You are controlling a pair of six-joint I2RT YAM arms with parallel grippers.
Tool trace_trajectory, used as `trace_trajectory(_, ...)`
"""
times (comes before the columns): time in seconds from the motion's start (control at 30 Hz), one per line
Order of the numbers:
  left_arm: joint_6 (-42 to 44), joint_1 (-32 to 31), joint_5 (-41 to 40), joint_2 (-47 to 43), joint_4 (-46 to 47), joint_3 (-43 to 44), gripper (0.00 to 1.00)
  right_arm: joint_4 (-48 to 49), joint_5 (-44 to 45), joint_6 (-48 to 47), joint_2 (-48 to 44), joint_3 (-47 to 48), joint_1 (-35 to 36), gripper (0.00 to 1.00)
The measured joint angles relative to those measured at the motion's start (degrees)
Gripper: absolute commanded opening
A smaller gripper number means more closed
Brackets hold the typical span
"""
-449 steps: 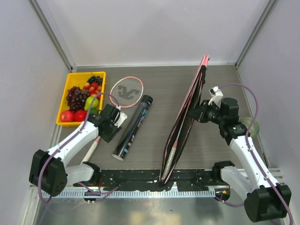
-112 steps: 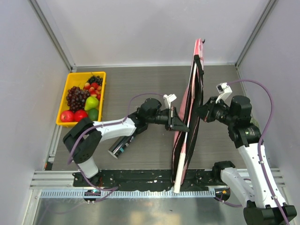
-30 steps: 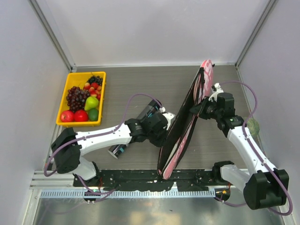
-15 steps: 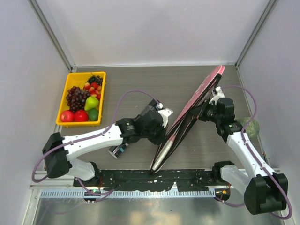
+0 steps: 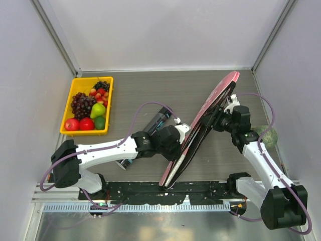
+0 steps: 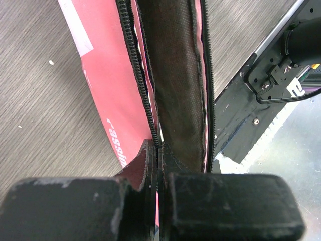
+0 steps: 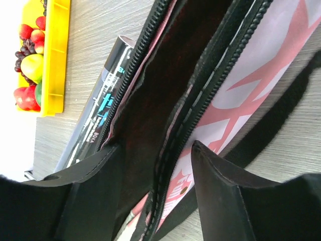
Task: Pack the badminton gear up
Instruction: Adjust the racket bag at the center of the board.
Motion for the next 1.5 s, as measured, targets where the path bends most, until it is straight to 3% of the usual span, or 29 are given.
trace_trajectory(0.13,0.0,-0.2,0.0,0.0,0.2,0.0,0.00,-0.5,0.4,1.1,-2.0,0.0,0.0,0.70)
trace_trajectory(0.43,-0.1,-0.7,0.3,0.0,0.6,0.0,0.00,0.5,1.8,3.9,-7.7,-0.3,-0.1,0.74)
trace_trajectory(0.67,-0.3,-1.4,0.5,1.0,0.9,0.8,0.00,-0.7,3.1,4.7,-6.4,-0.4,-0.1,0.72)
trace_trajectory(0.73,-0.3,-1.6,0.7,1.2,1.0,0.9,0.00,-1.6,3.8,4.7,-6.4,-0.5,-0.1,0.65)
trace_trajectory(0.8,-0.5,-1.7,1.1,1.7,1.1,1.2,0.05,-2.2,4.4,4.7,-6.6,-1.1,-0.1,0.45)
trace_trajectory(0.83,-0.6,-1.7,1.4,2.1,1.1,1.5,0.16,-2.5,4.6,4.3,-6.7,-1.4,-0.1,0.25)
trace_trajectory(0.9,-0.5,-1.8,1.7,2.6,1.1,1.9,0.30,-3.9,5.2,3.6,-6.7,-1.7,-0.2,0.08)
trace_trajectory(1.03,0.0,-1.8,0.6,2.1,1.4,1.9,0.51,-4.9,5.2,1.7,-6.5,-1.7,-0.2,0.06)
trace_trajectory(1.17,1.8,-0.1,-0.6,-2.0,1.0,1.9,0.60,-4.6,3.1,-1.9,-6.3,-1.3,-0.2,0.05)
trace_trajectory(1.37,6.7,11.9,5.7,-11.9,1.7,1.9,0.55,-2.6,-6.4,-7.4,-5.7,0.2,-0.2,0.06)
trace_trajectory(1.5,14.9,19.5,6.7,-16.3,0.9,2.8,0.56,-6.7,-11.6,-11.7,-0.6,10.3,-0.2,0.06)
